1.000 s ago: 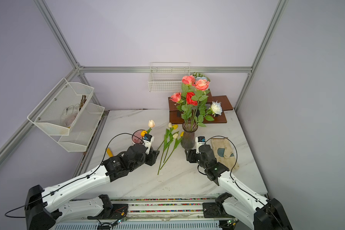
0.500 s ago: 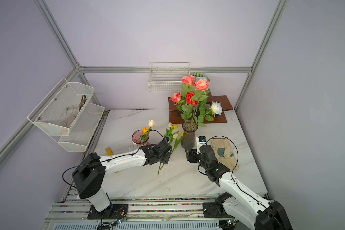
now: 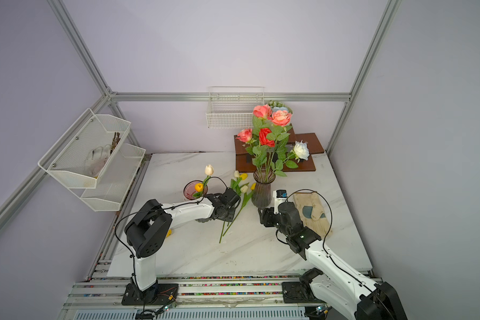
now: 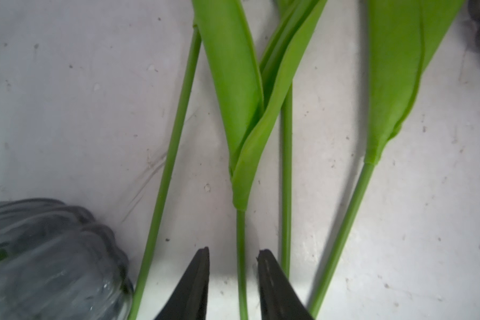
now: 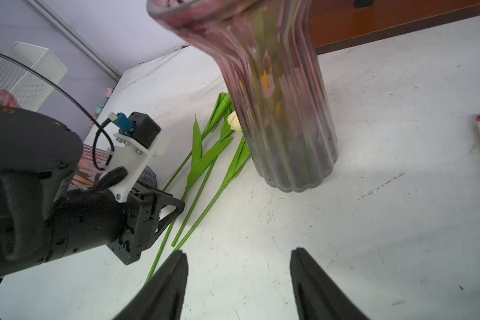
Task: Arrange the flowers in different vases according to their variety
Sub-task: Pick up the flower at the center of the board.
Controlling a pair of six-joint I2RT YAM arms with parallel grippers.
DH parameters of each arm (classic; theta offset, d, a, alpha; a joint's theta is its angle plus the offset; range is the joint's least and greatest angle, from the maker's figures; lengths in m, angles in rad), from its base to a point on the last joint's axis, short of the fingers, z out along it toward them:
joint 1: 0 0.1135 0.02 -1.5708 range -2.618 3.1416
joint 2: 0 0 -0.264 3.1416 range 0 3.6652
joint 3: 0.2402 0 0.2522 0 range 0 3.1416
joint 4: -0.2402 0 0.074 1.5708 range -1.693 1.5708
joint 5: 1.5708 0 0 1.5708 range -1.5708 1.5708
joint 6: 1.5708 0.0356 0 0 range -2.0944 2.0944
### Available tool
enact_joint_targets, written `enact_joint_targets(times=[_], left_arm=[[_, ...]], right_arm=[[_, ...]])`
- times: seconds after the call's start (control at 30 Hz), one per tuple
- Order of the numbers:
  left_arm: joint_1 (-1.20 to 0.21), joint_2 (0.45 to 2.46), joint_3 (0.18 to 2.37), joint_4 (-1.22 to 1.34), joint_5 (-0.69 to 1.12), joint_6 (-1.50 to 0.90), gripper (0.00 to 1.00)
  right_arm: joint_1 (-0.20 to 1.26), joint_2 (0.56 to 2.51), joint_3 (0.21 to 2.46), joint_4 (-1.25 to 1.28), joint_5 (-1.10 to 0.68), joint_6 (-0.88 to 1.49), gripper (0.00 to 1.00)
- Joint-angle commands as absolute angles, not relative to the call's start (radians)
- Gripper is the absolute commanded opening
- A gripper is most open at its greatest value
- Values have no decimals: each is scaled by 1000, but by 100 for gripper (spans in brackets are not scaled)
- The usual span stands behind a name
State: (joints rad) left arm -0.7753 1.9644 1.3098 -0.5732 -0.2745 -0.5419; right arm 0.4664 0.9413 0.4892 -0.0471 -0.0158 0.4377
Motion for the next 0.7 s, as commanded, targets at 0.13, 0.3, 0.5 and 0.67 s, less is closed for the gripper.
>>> enact_joint_targets(times=[0.13,0.3,0.5,0.67], left_arm=[[-752,2018,1348,-565,-170,-552,21],[-755,2015,1368,-592,-113,-518,0],[-777,1903,1364,-650,-185,-492,0],[-808,1720,1331,-661,-265,-488,0]], right_arm=[[463,933,480,-46,-6,420,64],[463,930,479,-46,-6,418,64],[463,942,481,-33,-42,422,64],[462,962,497,-34,-72,434,64]])
